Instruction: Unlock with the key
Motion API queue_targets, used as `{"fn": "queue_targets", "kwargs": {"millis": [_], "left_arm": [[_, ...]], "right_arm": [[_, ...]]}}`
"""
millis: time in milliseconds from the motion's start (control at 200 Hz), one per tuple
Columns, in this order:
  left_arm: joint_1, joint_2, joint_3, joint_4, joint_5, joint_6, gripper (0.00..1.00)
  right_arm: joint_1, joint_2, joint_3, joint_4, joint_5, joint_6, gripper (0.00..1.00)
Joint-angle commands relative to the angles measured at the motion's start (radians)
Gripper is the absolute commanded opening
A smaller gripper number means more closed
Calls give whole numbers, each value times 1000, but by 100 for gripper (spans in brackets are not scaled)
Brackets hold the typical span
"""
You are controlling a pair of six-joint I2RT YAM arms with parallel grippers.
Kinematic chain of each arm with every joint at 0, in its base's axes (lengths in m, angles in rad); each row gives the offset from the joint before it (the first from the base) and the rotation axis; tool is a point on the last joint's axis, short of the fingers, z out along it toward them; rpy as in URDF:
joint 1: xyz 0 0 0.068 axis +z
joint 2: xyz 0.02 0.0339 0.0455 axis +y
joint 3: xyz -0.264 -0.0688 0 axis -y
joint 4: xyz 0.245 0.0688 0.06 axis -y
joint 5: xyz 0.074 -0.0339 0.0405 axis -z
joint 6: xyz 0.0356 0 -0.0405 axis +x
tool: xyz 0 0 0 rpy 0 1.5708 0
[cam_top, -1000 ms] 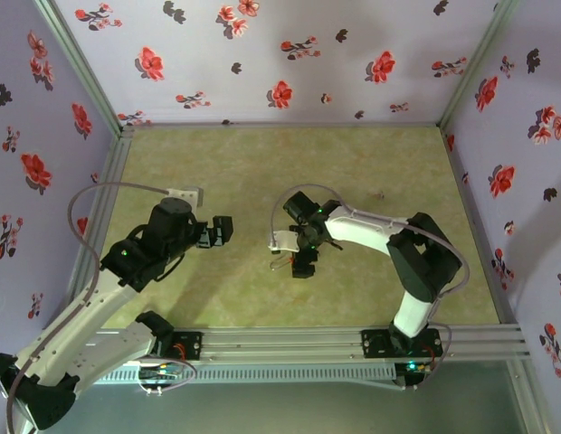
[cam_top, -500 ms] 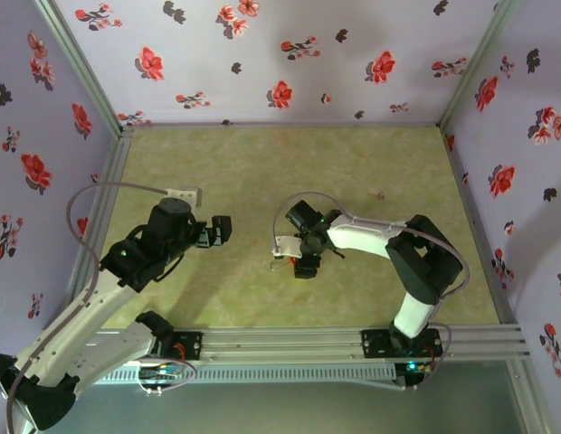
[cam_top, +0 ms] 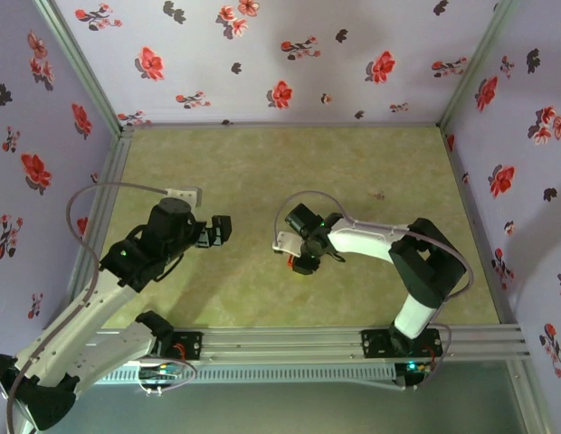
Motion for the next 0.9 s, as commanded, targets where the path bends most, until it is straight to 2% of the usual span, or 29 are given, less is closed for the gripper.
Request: {"fn": "queue_targets", "kwargs": {"millis": [0,60,175,270,350,445,565,655,795,895], "left_arm": [[9,-10,3,20,-19,22,100],[9,-9,3,18,-20,23,100],[10,-8,4,18,-19,20,100],[11,-1,7,20,-19,15,100],[11,6,16,14,-20,10,100],[13,8,22,2,-20,2,100],[13,7,24,-12,-20,-11,100],[14,4,23,-18,-19,-16,100],[14,4,16,2,-18,-16,100],[14,18,13,37,-1,-2,100]], "right_arm": [[2,18,54,-25,116,273,17],[0,41,82,-46,185,436,13],[-2,118,166,-147,272,768,12],[1,166,203,-190,279,1063,14],[8,183,214,-177,253,1219,22],[33,186,241,-178,273,1269,26],[37,145,262,-191,274,1270,47],[37,66,274,-213,283,1252,58],[6,-75,310,-302,318,1201,67],[-85,-149,323,-365,296,1129,69]]}}
